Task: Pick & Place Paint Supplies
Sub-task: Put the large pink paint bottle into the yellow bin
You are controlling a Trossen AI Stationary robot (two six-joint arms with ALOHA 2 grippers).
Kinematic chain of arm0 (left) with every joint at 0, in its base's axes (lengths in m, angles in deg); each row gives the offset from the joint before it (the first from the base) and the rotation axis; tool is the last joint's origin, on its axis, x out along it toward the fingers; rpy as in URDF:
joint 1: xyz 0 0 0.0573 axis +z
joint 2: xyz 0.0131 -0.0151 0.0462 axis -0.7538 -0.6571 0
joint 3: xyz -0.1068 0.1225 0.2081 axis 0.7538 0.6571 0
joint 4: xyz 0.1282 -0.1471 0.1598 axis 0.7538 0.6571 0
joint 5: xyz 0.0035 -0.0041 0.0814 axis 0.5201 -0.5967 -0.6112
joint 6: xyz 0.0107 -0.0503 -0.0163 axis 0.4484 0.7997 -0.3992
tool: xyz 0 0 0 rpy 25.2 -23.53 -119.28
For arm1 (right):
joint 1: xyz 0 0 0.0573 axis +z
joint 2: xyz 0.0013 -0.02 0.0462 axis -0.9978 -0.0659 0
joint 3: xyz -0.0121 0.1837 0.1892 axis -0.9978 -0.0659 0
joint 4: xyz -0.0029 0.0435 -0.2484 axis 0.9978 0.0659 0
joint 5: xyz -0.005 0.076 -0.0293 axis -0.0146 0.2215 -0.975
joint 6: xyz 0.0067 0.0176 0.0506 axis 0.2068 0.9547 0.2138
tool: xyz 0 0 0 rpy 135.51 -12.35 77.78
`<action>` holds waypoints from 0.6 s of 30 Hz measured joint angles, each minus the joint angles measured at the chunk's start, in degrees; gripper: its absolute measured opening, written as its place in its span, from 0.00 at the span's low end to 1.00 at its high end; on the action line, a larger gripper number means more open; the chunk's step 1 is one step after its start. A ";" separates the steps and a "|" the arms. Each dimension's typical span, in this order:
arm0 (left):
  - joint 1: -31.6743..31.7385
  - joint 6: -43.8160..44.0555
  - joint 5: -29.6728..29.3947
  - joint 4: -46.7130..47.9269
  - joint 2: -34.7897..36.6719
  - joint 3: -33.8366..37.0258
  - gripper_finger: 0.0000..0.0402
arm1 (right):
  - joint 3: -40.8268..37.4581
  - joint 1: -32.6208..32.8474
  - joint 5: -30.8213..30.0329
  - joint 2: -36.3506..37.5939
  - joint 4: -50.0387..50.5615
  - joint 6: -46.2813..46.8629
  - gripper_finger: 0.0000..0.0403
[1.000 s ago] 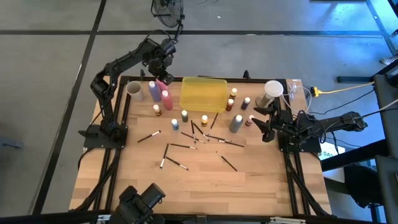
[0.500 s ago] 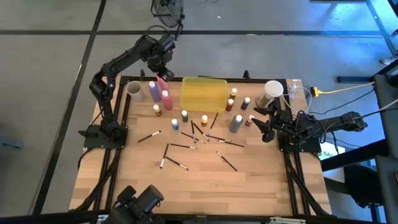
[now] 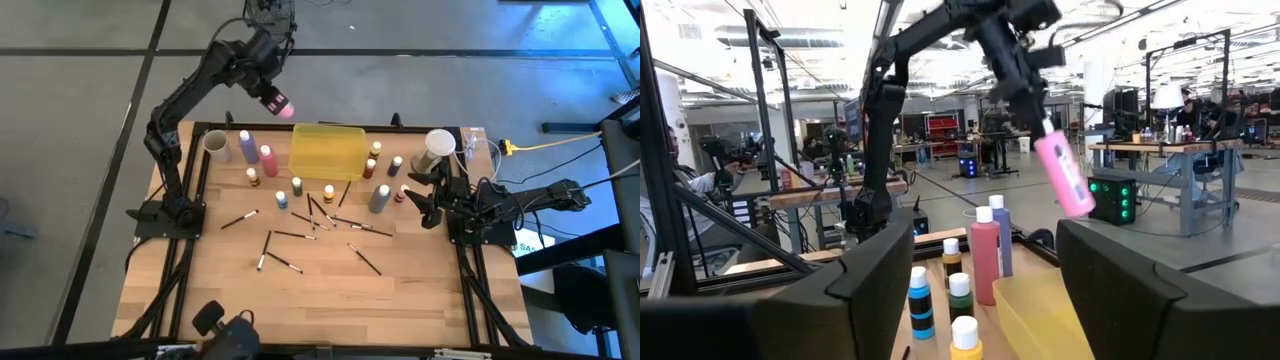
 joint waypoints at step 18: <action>-2.23 1.28 8.07 -0.33 -9.95 -4.90 0.29 | 0.00 0.00 0.02 0.00 0.00 0.00 0.58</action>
